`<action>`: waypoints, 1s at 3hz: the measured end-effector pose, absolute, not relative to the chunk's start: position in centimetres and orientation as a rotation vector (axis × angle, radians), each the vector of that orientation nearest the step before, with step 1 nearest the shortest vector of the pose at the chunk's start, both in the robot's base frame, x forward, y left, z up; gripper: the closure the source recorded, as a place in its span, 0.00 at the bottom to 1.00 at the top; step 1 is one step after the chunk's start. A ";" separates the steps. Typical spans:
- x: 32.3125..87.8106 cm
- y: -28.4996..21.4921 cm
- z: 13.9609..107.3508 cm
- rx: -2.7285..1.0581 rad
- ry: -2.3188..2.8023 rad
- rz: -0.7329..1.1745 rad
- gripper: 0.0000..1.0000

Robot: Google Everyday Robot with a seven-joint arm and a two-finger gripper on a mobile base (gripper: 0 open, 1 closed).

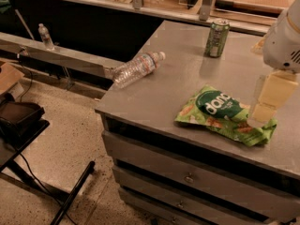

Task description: Pick green rice chip bag

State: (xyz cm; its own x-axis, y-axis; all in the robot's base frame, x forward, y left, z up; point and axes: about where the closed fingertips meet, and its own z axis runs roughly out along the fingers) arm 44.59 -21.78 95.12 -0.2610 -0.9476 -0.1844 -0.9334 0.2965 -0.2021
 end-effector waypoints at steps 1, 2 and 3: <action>45.0 -21.7 91.3 -1.716 2.383 -0.047 0.00; 44.8 -21.7 87.0 -1.726 2.467 -0.014 0.17; 44.7 -21.8 85.1 -1.729 2.510 0.008 0.40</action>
Offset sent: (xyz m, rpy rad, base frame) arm -0.0031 -0.0014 -0.1304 -0.0729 0.2401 -0.0921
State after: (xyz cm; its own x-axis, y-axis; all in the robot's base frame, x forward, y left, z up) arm 44.70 -21.83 85.10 -0.3536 -0.9319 -0.0804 -0.9325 0.3580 -0.0487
